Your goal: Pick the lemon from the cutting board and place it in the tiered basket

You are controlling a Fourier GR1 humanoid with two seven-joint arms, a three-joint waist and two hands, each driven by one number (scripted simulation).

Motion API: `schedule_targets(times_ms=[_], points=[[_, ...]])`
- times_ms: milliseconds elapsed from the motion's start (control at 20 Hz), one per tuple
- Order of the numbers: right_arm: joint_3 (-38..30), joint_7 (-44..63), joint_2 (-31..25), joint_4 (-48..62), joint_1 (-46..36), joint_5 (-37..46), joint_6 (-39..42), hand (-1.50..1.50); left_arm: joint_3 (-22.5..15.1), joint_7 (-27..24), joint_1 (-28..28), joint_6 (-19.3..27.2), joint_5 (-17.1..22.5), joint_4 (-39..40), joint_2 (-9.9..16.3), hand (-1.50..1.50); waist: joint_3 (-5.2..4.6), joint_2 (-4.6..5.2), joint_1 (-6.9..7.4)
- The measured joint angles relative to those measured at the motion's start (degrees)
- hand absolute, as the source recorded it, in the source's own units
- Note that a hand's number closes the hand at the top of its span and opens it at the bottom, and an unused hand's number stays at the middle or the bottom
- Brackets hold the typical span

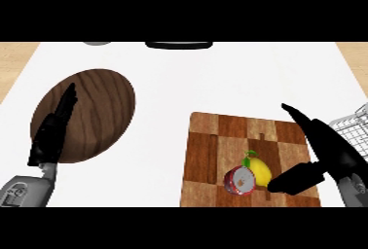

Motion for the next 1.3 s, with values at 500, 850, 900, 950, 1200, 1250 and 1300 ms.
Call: schedule_targets(times_ms=[500, 850, 900, 950, 1200, 1250, 1300], points=[[4.0, 1.1, 5.0, 3.1, 1.3, 5.6, 2.2, -1.50, 2.0, -0.4, 0.9, -1.6, -1.2, -0.1, -0.8, 0.00, 0.04, -0.12, -0.68], [6.4, 1.4, 6.2, 2.1, 2.9, 11.7, 4.0, -1.50, 3.5, -0.3, -0.3, -2.7, -2.1, 1.0, -1.5, 0.00, 0.05, -0.13, -0.87], [6.4, 1.6, 6.3, 1.5, 3.2, 12.4, 4.3, -1.50, 3.5, 0.3, -0.6, -2.7, -2.4, 0.7, -1.7, 0.00, 0.05, -0.14, -0.89], [6.9, 1.4, 7.0, 2.1, 3.4, 14.0, 4.3, -1.50, 3.7, 0.4, -0.3, -3.0, -2.4, 0.2, -1.6, 0.00, 0.04, -0.16, -0.84], [7.4, 1.4, 9.5, 2.5, 3.7, 18.3, 5.3, -1.50, 4.1, 1.6, -0.1, -3.5, -3.3, -1.0, -2.4, 0.00, 0.05, -0.16, -0.79], [7.0, 0.6, 9.1, 2.6, 4.9, 18.7, 5.4, -1.50, 4.5, 1.5, 0.6, -3.9, -3.2, -1.6, -2.2, 0.00, 0.05, -0.17, -0.80], [7.6, 0.6, 10.2, 3.6, 4.9, 19.9, 5.3, -1.50, 4.4, 1.4, 0.5, -3.9, -3.4, -1.5, -2.6, 0.00, 0.05, -0.16, -0.78]])
